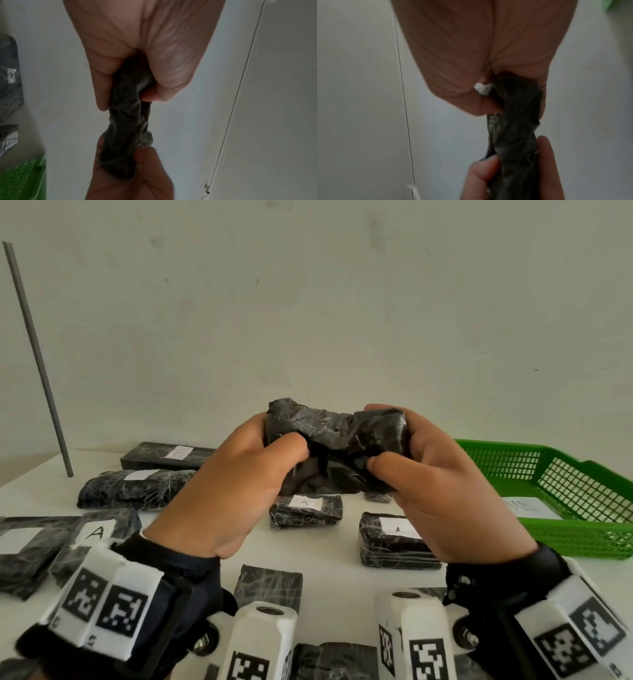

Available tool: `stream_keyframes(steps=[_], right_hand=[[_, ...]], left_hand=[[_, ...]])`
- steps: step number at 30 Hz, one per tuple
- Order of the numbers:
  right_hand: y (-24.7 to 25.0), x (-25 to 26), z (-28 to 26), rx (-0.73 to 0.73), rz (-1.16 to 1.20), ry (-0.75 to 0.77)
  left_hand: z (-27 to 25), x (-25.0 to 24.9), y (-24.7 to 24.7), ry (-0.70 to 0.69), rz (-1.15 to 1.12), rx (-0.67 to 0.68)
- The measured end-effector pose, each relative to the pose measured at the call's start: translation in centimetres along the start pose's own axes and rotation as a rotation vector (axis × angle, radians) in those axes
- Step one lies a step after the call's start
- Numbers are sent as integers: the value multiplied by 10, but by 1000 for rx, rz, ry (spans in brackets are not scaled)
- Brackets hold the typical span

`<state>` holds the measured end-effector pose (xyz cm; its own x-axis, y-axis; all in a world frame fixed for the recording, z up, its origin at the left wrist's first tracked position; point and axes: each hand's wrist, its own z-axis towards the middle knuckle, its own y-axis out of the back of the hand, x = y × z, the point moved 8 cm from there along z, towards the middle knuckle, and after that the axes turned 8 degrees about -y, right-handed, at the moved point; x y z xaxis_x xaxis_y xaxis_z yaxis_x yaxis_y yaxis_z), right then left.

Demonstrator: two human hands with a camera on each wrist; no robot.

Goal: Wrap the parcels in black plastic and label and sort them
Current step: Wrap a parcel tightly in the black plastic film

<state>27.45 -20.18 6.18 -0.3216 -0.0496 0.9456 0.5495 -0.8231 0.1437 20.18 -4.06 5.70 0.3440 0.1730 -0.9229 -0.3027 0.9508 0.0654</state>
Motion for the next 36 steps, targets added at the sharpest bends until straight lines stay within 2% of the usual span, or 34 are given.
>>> stream_keyframes(steps=[5,9,11,13,16,19,22,25,27,31,36], right_hand=[[2,-2,1,-75,-120,-10],[5,-14,4,-117,3,-94],[8,-14,4,-155,64,-102],[11,-13,5,-163,136,-106],[7,-7,2,-74,177,-120],[7,0,-1,-34,165,-95],[11,1,-1,-84,70,-52],[12,-1,-2,-127,6,-44],[9,-1,-2,-122,40,-40],[3,0,-1,-56,264,-43],[2,-2,-1,-123,210,-33]], left_hand=[[-3,2,-3,-2,116,26],[-2,12,-3,32,72,97],[0,8,-6,-18,54,126],[2,4,-1,-68,75,56],[5,3,9,-87,101,-33],[3,4,5,-53,102,3],[1,2,-3,-33,115,42],[1,1,-2,-53,84,11],[3,3,-1,-56,52,-15],[2,2,-5,-69,21,-1],[1,2,-7,-82,72,18]])
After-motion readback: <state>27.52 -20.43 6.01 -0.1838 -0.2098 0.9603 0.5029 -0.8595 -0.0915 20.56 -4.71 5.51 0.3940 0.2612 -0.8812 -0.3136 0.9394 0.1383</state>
